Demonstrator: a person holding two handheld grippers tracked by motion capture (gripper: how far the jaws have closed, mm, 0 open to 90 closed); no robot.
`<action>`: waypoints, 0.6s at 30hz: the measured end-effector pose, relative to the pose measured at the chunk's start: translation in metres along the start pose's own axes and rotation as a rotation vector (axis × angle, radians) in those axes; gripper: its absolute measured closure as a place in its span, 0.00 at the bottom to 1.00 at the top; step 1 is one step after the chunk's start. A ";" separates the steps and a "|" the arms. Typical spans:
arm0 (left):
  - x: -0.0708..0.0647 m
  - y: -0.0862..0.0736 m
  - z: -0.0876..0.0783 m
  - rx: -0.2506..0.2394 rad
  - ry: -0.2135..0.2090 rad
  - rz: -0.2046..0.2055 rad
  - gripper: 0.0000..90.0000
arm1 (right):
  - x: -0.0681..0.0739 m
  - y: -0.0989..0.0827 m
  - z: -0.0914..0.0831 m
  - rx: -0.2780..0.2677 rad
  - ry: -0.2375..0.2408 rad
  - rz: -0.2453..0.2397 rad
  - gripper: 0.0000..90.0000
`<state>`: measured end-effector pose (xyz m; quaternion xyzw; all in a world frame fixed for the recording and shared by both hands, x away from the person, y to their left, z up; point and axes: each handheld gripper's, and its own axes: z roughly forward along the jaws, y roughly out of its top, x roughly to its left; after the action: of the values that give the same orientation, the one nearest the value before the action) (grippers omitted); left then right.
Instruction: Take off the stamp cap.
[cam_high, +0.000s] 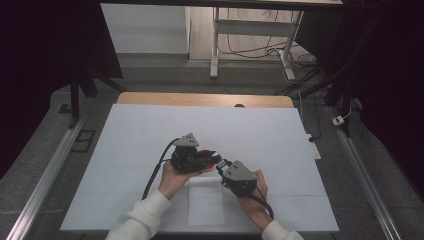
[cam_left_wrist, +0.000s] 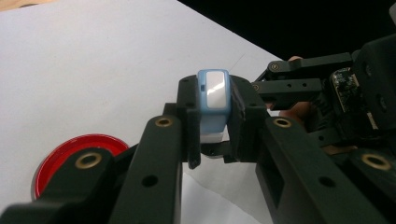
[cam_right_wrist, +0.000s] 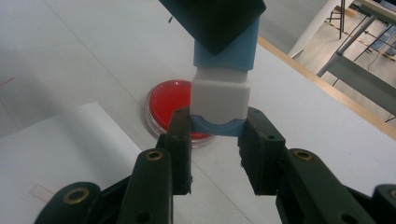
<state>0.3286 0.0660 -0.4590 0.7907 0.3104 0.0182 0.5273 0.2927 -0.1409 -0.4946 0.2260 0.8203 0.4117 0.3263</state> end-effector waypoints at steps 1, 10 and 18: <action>0.000 0.000 0.000 -0.002 -0.001 -0.001 0.84 | 0.000 0.000 0.000 -0.002 -0.001 0.005 0.73; -0.001 0.000 -0.001 -0.004 -0.005 -0.004 0.84 | 0.001 -0.001 -0.001 -0.012 -0.003 0.016 0.73; 0.000 0.000 -0.001 -0.007 -0.011 -0.008 0.84 | -0.001 0.000 -0.003 -0.003 -0.012 -0.065 0.73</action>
<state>0.3284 0.0666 -0.4582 0.7877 0.3106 0.0128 0.5319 0.2913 -0.1431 -0.4926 0.2012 0.8248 0.4006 0.3446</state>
